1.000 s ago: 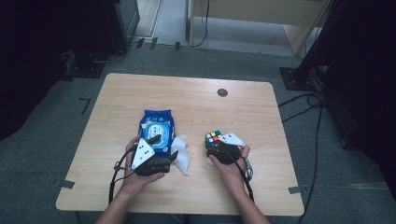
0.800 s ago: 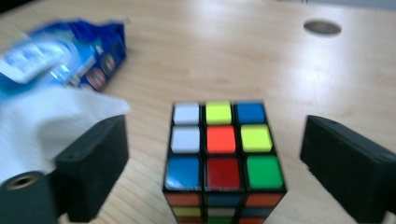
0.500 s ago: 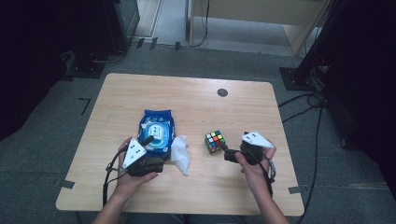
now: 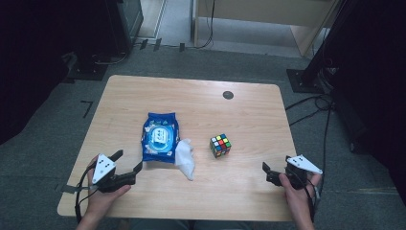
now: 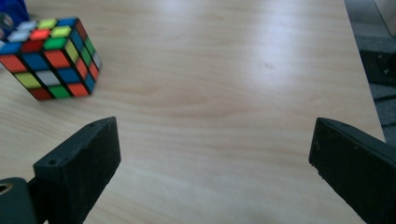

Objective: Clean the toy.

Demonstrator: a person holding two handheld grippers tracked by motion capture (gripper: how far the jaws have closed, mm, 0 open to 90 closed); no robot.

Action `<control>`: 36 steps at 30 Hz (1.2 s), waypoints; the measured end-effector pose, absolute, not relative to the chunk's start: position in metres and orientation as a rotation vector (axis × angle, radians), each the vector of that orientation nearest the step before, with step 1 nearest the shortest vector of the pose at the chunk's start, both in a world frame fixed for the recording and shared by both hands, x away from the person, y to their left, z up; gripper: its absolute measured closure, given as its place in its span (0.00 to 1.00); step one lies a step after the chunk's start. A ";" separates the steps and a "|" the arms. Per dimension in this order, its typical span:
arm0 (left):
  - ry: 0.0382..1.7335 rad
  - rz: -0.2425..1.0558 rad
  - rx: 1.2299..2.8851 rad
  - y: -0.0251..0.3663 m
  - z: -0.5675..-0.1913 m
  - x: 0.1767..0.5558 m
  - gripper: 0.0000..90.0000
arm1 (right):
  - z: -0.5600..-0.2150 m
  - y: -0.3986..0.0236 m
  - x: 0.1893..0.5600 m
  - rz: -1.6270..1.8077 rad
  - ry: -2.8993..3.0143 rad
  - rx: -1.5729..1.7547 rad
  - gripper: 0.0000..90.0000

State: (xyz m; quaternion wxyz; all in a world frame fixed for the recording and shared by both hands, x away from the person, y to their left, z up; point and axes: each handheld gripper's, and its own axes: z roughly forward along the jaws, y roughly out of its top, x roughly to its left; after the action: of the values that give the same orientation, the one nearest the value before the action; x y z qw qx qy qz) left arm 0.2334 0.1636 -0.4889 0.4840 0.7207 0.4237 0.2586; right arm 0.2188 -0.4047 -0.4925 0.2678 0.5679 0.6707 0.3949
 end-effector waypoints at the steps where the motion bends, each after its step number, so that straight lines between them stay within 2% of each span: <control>1: 1.048 0.634 1.758 0.169 -0.491 0.232 0.17 | -0.495 -0.407 0.216 1.050 1.815 1.545 0.02; 8: 1.133 0.652 1.773 0.205 -0.502 0.221 0.16 | -0.508 -0.425 0.202 1.000 1.823 1.593 0.02; 9: 1.150 0.688 1.790 0.211 -0.502 0.218 0.16 | -0.511 -0.430 0.197 0.988 1.821 1.616 0.02; 13: 1.184 0.716 1.837 0.219 -0.505 0.215 0.16 | -0.515 -0.437 0.191 0.962 1.817 1.628 0.02; 20: 1.281 0.684 1.967 0.217 -0.513 0.221 0.15 | -0.524 -0.436 0.188 0.888 1.845 1.636 0.03; 27: 1.269 0.719 2.041 0.210 -0.517 0.221 0.15 | -0.526 -0.433 0.192 0.827 1.918 1.638 0.02; 31: 1.279 0.665 2.060 0.210 -0.517 0.225 0.15 | -0.526 -0.433 0.192 0.831 1.923 1.637 0.02; 34: 1.320 0.561 2.038 0.216 -0.518 0.231 0.15 | -0.527 -0.433 0.192 0.829 1.940 1.628 0.00; 36: 1.317 0.560 2.040 0.215 -0.518 0.231 0.15 | -0.527 -0.433 0.193 0.830 1.945 1.625 0.00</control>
State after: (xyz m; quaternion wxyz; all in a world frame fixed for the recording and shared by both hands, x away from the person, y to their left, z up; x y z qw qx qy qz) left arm 0.2314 0.2154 -0.5179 0.3193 0.7758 0.5009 0.2128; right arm 0.1925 -0.4329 -0.5267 0.2349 0.5922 0.7089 0.3024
